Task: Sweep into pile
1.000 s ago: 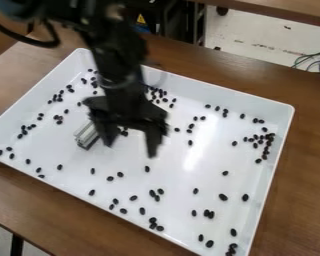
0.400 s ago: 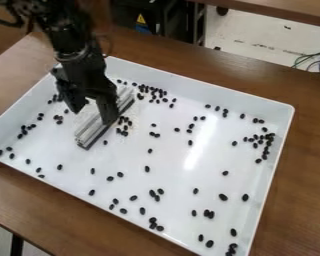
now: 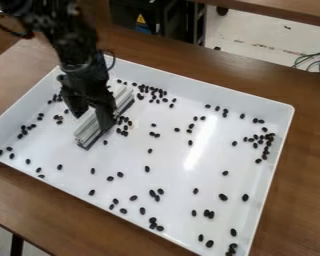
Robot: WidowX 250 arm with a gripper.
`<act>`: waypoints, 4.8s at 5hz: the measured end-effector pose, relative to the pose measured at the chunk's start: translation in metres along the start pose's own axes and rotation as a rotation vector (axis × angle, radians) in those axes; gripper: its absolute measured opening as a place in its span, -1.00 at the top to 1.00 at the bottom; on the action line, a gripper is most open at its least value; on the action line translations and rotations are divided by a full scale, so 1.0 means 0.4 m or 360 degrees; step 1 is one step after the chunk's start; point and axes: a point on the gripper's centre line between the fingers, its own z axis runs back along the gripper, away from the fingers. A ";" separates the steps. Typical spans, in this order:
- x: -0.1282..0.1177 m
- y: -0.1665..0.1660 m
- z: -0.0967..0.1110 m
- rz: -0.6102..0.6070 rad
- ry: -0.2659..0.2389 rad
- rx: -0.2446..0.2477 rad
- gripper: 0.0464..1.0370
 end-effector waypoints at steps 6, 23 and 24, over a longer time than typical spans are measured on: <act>-0.006 0.070 0.058 0.0203 0.0066 -0.0042 0.37; 0.005 -0.120 0.063 0.0176 0.0004 0.0359 0.37; -0.080 -0.005 0.050 0.0258 0.0012 0.0409 0.37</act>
